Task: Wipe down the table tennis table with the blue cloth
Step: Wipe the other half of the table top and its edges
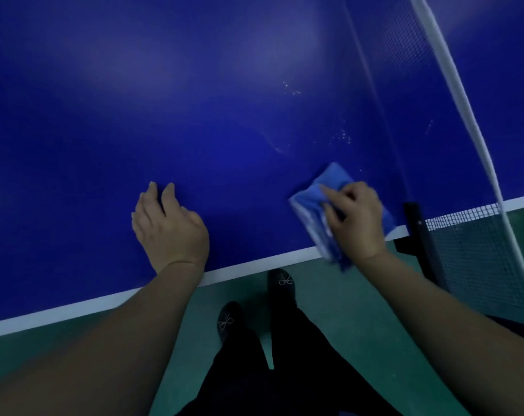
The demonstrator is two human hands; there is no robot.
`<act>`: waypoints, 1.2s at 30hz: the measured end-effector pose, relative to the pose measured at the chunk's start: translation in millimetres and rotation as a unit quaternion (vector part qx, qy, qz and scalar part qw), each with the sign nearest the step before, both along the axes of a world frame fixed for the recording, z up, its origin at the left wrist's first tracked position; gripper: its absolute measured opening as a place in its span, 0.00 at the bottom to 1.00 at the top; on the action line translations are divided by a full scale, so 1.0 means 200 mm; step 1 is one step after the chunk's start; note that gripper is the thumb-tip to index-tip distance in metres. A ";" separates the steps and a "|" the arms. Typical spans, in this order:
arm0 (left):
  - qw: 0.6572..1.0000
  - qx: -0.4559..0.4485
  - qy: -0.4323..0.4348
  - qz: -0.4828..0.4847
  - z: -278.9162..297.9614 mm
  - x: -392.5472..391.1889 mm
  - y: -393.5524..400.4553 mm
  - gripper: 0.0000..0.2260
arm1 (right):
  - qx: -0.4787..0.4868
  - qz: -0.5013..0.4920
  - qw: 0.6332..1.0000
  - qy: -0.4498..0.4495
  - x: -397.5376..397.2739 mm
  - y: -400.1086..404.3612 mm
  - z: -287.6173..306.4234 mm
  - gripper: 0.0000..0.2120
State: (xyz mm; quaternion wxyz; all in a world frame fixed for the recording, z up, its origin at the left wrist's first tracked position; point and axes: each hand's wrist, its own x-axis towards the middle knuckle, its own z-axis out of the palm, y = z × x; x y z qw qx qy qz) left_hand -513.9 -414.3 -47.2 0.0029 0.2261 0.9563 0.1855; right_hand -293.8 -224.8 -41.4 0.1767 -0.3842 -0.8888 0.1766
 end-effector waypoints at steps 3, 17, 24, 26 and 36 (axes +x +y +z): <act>1.000 -0.008 -0.004 0.006 0.00 0.00 0.01 0.20 | -0.048 -0.171 0.984 0.003 0.01 0.22 0.01 0.14; 0.999 -0.013 -0.031 0.029 0.00 0.00 0.02 0.20 | -0.053 -0.181 0.982 0.025 -0.24 0.36 0.03 0.13; 0.998 -0.023 -0.045 0.035 0.02 0.00 0.03 0.21 | 0.014 -0.001 1.000 0.001 -0.24 0.28 0.01 0.14; 0.998 -0.025 -0.048 0.037 0.02 0.00 0.02 0.21 | -0.007 -0.122 0.992 0.007 -0.25 0.41 0.00 0.14; 0.996 -0.033 -0.058 0.053 0.00 -0.01 0.02 0.21 | 0.016 0.103 0.994 -0.004 -0.36 0.28 0.02 0.14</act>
